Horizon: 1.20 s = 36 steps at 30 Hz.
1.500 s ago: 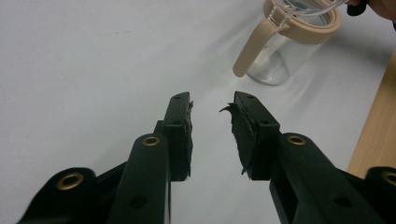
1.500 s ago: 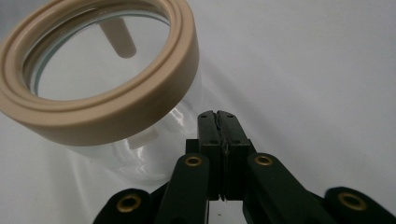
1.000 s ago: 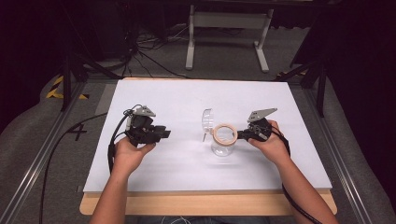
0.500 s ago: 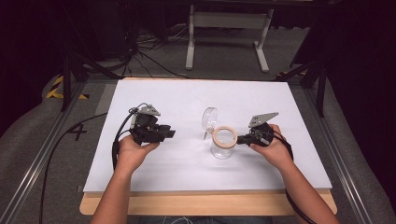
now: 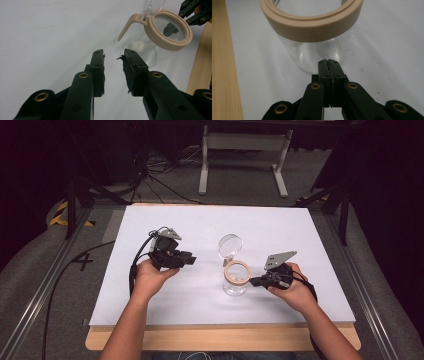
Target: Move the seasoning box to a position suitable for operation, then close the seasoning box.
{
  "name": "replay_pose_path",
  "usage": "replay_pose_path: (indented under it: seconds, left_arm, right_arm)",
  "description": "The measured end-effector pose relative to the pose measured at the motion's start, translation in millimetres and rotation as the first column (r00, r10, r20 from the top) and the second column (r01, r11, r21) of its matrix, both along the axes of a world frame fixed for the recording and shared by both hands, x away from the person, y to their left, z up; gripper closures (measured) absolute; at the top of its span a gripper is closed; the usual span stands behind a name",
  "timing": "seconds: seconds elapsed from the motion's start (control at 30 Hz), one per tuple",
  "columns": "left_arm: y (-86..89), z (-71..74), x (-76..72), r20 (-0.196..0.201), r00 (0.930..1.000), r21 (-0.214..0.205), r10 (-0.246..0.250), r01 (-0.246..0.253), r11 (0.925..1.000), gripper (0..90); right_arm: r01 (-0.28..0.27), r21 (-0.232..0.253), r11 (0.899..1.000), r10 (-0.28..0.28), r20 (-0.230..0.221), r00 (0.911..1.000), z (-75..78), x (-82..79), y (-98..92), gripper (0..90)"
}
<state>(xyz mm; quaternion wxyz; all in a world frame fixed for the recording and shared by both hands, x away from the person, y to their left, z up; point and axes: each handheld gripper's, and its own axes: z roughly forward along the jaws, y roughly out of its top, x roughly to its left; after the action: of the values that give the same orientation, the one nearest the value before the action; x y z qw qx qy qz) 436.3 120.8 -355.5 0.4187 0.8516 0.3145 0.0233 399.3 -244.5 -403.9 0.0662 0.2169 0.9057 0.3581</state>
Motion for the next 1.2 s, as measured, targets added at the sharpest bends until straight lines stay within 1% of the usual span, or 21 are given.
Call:
replay_pose_path:
  seconds: [0.17, 0.3, 0.33, 0.37, 0.43, 0.53, 0.57, 0.63, 0.7, 0.8, 0.87, 0.9, 0.93, 0.97, 1.0, 1.07, 1.13, 1.2]
  left_arm:
    - [-2.7, -0.1, 1.8, -0.004, 1.0000, -0.007, -0.004, 0.004, 1.0000, 70.2]
    - [-2.2, 0.0, 1.8, -0.003, 1.0000, -0.006, -0.006, 0.006, 1.0000, 70.4]
    - [-1.9, 0.3, 1.1, -0.009, 1.0000, -0.005, -0.004, 0.004, 1.0000, 70.8]
    - [-1.3, 0.4, 1.4, -0.002, 1.0000, -0.006, -0.006, 0.006, 1.0000, 70.9]
    - [-1.1, 0.6, 1.2, -0.002, 1.0000, -0.009, -0.006, 0.006, 0.9999, 71.3]
    - [-0.4, 0.7, 1.5, -0.015, 0.9999, -0.013, -0.007, 0.007, 0.9999, 71.6]
    - [-0.2, 0.2, 2.6, -0.026, 0.9997, -0.019, -0.006, 0.005, 0.9998, 72.7]
    - [-0.4, -0.3, 2.9, -0.026, 0.9997, -0.022, 0.001, -0.001, 0.9998, 73.3]
    - [-0.2, 0.2, 2.7, -0.026, 0.9997, -0.012, -0.002, 0.001, 0.9999, 75.8]
    - [-1.0, 1.6, 1.9, -0.011, 0.9999, -0.011, -0.006, 0.006, 0.9999, 79.2]
    - [-1.7, 3.8, -0.1, 0.011, 0.9998, -0.017, -0.019, 0.019, 0.9997, 82.9]
    - [-1.7, 3.8, -0.1, 0.011, 0.9998, -0.017, -0.019, 0.019, 0.9997, 85.3]
    - [-3.9, 6.3, -3.6, 0.035, 0.9990, -0.018, -0.027, 0.027, 0.9995, 88.1]
    - [-3.9, 6.3, -3.6, 0.035, 0.9990, -0.018, -0.027, 0.027, 0.9995, 89.3]
    - [-5.3, 8.5, -5.5, 0.046, 0.9985, -0.021, -0.029, 0.030, 0.9993, 89.3]
    - [-7.3, 11.8, -7.7, 0.068, 0.9972, -0.041, -0.031, 0.034, 0.9986, 89.7]
    - [-8.0, 14.4, -7.4, 0.075, 0.9967, -0.056, -0.030, 0.034, 0.9978, 89.7]
    - [-8.7, 15.7, -6.3, 0.068, 0.9974, -0.071, -0.024, 0.029, 0.9970, 89.7]
  right_arm:
    - [-0.035, -0.007, 0.999, 0.035, 0.005, 0.9994, 0.9, -7.9, 7.5, 89.8]
    - [-0.059, -0.013, 0.998, 0.059, 0.000, 0.9982, 0.8, -12.2, 15.0, 89.8]
    - [-0.067, -0.014, 0.998, 0.066, -0.004, 0.9978, 0.3, -13.2, 17.2, 89.8]
    - [-0.072, -0.014, 0.997, 0.072, -0.006, 0.9974, 0.2, -14.3, 19.1, 89.8]
    - [-0.085, -0.018, 0.996, 0.085, -0.003, 0.9964, 0.1, -15.2, 21.3, 89.8]
    - [-0.092, -0.021, 0.996, 0.092, -0.005, 0.9957, -0.4, -16.8, 23.8, 89.8]
    - [-0.094, -0.018, 0.995, 0.094, -0.010, 0.9955, -0.4, -17.2, 24.1, 89.8]
    - [-0.094, -0.018, 0.995, 0.094, -0.009, 0.9955, -0.3, -16.9, 23.8, 89.8]
    - [-0.090, -0.010, 0.996, 0.090, -0.009, 0.9959, 1.6, -16.8, 22.1, 89.8]
    - [-0.086, 0.006, 0.996, 0.086, -0.001, 0.9963, 7.4, -17.1, 17.8, 89.8]
    - [-0.078, 0.018, 0.997, 0.078, 0.010, 0.9969, 12.1, -17.3, 13.8, 89.9]
    - [-0.073, 0.026, 0.997, 0.073, 0.019, 0.9972, 14.9, -17.0, 10.9, 89.8]
    - [-0.068, 0.035, 0.997, 0.068, 0.020, 0.9975, 17.0, -17.1, 8.7, 89.8]
    - [-0.068, 0.035, 0.997, 0.068, 0.020, 0.9975, 17.0, -17.1, 8.7, 89.8]
    - [-0.062, 0.040, 0.997, 0.061, 0.025, 0.9978, 19.1, -17.1, 6.3, 89.8]
    - [-0.049, 0.056, 0.997, 0.047, 0.037, 0.9982, 24.1, -17.3, 0.7, 89.8]
    - [-0.047, 0.069, 0.997, 0.044, 0.042, 0.9982, 27.9, -18.0, -2.1, 89.9]
    - [-0.045, 0.088, 0.995, 0.041, 0.049, 0.9980, 32.3, -18.5, -4.2, 89.9]
